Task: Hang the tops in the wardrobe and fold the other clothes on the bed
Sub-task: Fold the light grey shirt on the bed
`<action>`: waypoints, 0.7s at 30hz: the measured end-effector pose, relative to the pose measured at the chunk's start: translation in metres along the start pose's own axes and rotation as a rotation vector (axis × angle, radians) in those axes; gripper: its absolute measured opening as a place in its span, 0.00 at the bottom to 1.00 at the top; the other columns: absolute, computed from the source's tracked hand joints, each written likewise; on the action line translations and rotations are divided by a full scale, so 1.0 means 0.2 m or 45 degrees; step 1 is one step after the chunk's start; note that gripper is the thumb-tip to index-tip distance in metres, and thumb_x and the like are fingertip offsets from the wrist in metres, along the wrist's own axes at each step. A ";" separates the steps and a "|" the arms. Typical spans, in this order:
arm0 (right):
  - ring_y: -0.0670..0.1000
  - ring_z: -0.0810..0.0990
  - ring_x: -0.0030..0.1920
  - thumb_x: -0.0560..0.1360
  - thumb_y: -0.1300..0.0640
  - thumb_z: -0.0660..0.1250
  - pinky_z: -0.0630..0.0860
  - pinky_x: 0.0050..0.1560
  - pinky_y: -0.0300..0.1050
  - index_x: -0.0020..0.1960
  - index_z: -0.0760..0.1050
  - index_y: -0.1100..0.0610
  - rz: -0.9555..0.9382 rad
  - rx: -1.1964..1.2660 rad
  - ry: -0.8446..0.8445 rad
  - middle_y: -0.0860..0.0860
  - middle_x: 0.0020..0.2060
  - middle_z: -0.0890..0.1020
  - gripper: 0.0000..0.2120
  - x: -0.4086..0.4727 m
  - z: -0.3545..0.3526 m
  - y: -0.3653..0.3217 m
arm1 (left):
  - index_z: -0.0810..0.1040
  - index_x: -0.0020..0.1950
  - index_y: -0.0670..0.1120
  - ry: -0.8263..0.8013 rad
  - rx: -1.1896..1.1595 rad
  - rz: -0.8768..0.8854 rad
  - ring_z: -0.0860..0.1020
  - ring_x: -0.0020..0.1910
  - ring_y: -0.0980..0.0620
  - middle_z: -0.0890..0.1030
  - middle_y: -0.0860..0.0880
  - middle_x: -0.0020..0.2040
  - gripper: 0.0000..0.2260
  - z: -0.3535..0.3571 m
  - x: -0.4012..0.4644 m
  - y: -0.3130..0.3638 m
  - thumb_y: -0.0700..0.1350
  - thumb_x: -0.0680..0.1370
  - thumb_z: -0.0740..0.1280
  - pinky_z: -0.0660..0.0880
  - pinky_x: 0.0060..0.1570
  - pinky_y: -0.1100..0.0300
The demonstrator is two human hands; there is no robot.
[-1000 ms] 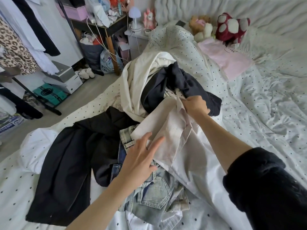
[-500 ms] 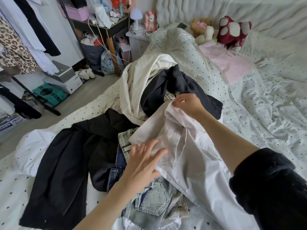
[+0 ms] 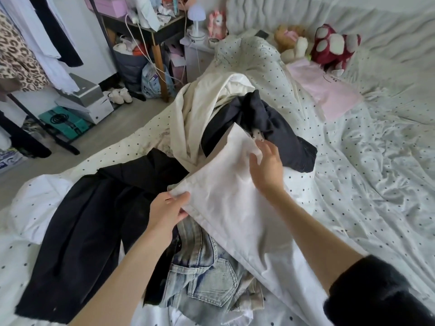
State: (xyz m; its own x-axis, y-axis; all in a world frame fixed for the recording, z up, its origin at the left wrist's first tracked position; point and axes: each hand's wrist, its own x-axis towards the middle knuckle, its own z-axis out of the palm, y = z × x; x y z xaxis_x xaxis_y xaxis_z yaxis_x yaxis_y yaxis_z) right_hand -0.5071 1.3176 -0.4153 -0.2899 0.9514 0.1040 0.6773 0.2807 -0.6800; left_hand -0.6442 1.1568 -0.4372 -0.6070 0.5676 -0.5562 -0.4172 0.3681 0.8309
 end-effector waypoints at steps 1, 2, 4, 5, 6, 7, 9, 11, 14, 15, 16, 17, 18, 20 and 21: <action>0.57 0.67 0.69 0.79 0.59 0.60 0.62 0.68 0.50 0.69 0.68 0.59 -0.088 -0.031 0.057 0.57 0.70 0.67 0.19 -0.09 0.02 0.01 | 0.76 0.52 0.40 -0.083 -0.081 -0.053 0.80 0.49 0.51 0.82 0.46 0.49 0.05 -0.01 0.00 0.00 0.39 0.77 0.67 0.77 0.47 0.58; 0.58 0.66 0.70 0.79 0.59 0.60 0.62 0.69 0.53 0.69 0.68 0.59 -0.153 -0.083 0.080 0.58 0.70 0.67 0.19 -0.19 0.04 0.04 | 0.77 0.53 0.41 -0.140 -0.092 -0.071 0.81 0.49 0.51 0.82 0.46 0.48 0.05 -0.02 0.00 0.01 0.39 0.77 0.67 0.77 0.49 0.58; 0.60 0.63 0.71 0.79 0.56 0.59 0.60 0.70 0.58 0.71 0.66 0.58 -0.254 -0.232 0.009 0.59 0.72 0.65 0.21 -0.38 0.08 0.07 | 0.78 0.53 0.42 -0.210 -0.044 -0.066 0.81 0.49 0.51 0.83 0.46 0.48 0.06 -0.02 -0.01 0.02 0.37 0.77 0.67 0.76 0.53 0.56; 0.59 0.60 0.73 0.80 0.53 0.57 0.57 0.72 0.60 0.74 0.62 0.56 -0.275 -0.290 -0.093 0.58 0.74 0.62 0.23 -0.44 0.10 0.08 | 0.78 0.56 0.40 -0.230 -0.014 -0.060 0.81 0.51 0.49 0.83 0.44 0.51 0.09 -0.01 -0.02 0.03 0.36 0.76 0.67 0.75 0.54 0.55; 0.56 0.54 0.76 0.81 0.49 0.54 0.53 0.73 0.61 0.76 0.56 0.53 -0.272 -0.330 -0.207 0.55 0.76 0.56 0.25 -0.49 0.13 0.09 | 0.77 0.58 0.39 -0.222 0.015 -0.048 0.80 0.54 0.46 0.82 0.42 0.53 0.11 0.00 -0.03 0.05 0.35 0.76 0.67 0.75 0.54 0.55; 0.54 0.47 0.77 0.81 0.45 0.50 0.47 0.74 0.61 0.77 0.50 0.49 -0.254 -0.361 -0.310 0.53 0.77 0.50 0.27 -0.49 0.15 0.10 | 0.77 0.58 0.37 -0.191 0.020 -0.033 0.79 0.55 0.45 0.81 0.41 0.55 0.11 0.01 -0.03 0.06 0.34 0.75 0.67 0.74 0.54 0.54; 0.52 0.40 0.76 0.80 0.39 0.46 0.40 0.73 0.62 0.76 0.42 0.44 -0.185 -0.383 -0.406 0.50 0.77 0.43 0.28 -0.44 0.18 0.10 | 0.79 0.53 0.38 -0.139 -0.012 0.005 0.79 0.54 0.45 0.81 0.41 0.54 0.09 0.01 -0.03 0.09 0.33 0.74 0.68 0.75 0.53 0.54; 0.52 0.39 0.76 0.79 0.38 0.45 0.40 0.72 0.64 0.76 0.41 0.43 -0.085 -0.350 -0.456 0.48 0.77 0.41 0.28 -0.39 0.19 0.09 | 0.79 0.53 0.40 -0.120 -0.026 0.051 0.81 0.52 0.47 0.83 0.43 0.52 0.09 -0.05 -0.04 0.09 0.34 0.73 0.69 0.76 0.53 0.55; 0.53 0.41 0.76 0.80 0.40 0.47 0.41 0.72 0.67 0.76 0.44 0.44 -0.057 -0.346 -0.626 0.49 0.77 0.42 0.27 -0.39 0.20 0.06 | 0.78 0.58 0.37 -0.053 -0.014 -0.021 0.81 0.52 0.47 0.82 0.43 0.53 0.13 -0.17 -0.07 0.02 0.35 0.73 0.70 0.75 0.55 0.55; 0.53 0.41 0.76 0.80 0.40 0.48 0.41 0.72 0.67 0.76 0.45 0.45 -0.075 -0.333 -0.657 0.49 0.77 0.42 0.27 -0.42 0.20 0.05 | 0.77 0.58 0.36 -0.028 -0.006 -0.077 0.80 0.53 0.46 0.82 0.42 0.54 0.13 -0.21 -0.07 -0.02 0.35 0.73 0.70 0.74 0.54 0.55; 0.54 0.41 0.76 0.80 0.41 0.49 0.41 0.71 0.66 0.76 0.45 0.45 -0.101 -0.313 -0.653 0.49 0.77 0.42 0.27 -0.45 0.20 0.05 | 0.77 0.58 0.35 -0.005 0.004 -0.119 0.80 0.53 0.46 0.81 0.41 0.54 0.13 -0.23 -0.08 -0.05 0.35 0.74 0.70 0.74 0.52 0.56; 0.53 0.41 0.76 0.81 0.42 0.49 0.41 0.71 0.65 0.76 0.45 0.45 -0.131 -0.296 -0.630 0.49 0.77 0.42 0.27 -0.49 0.19 0.05 | 0.76 0.58 0.35 0.010 0.015 -0.140 0.80 0.52 0.46 0.81 0.40 0.55 0.13 -0.24 -0.07 -0.07 0.35 0.74 0.69 0.74 0.50 0.57; 0.53 0.40 0.76 0.81 0.42 0.49 0.40 0.71 0.63 0.76 0.44 0.44 -0.153 -0.290 -0.607 0.48 0.77 0.42 0.26 -0.53 0.18 0.06 | 0.76 0.58 0.35 0.009 0.017 -0.141 0.80 0.51 0.46 0.81 0.39 0.55 0.13 -0.24 -0.07 -0.08 0.35 0.74 0.69 0.74 0.48 0.58; 0.51 0.38 0.76 0.81 0.43 0.48 0.37 0.71 0.60 0.76 0.43 0.43 -0.172 -0.313 -0.591 0.47 0.77 0.41 0.26 -0.59 0.15 0.09 | 0.76 0.59 0.36 -0.008 0.014 -0.124 0.80 0.49 0.48 0.81 0.41 0.54 0.13 -0.22 -0.06 -0.07 0.36 0.75 0.68 0.74 0.46 0.58; 0.51 0.38 0.76 0.81 0.43 0.48 0.36 0.71 0.59 0.76 0.42 0.43 -0.165 -0.332 -0.596 0.47 0.76 0.40 0.27 -0.61 0.14 0.11 | 0.76 0.60 0.37 -0.007 0.007 -0.126 0.80 0.49 0.48 0.81 0.42 0.54 0.13 -0.22 -0.06 -0.07 0.38 0.76 0.68 0.74 0.48 0.57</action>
State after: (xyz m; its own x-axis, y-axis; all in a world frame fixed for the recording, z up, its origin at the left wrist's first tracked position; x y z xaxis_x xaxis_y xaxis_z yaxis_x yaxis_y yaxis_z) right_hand -0.4758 1.2034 -0.4627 -0.6115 0.7656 -0.1997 0.7439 0.4704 -0.4746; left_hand -0.6606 1.1127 -0.4420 -0.5589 0.5324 -0.6358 -0.4716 0.4265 0.7718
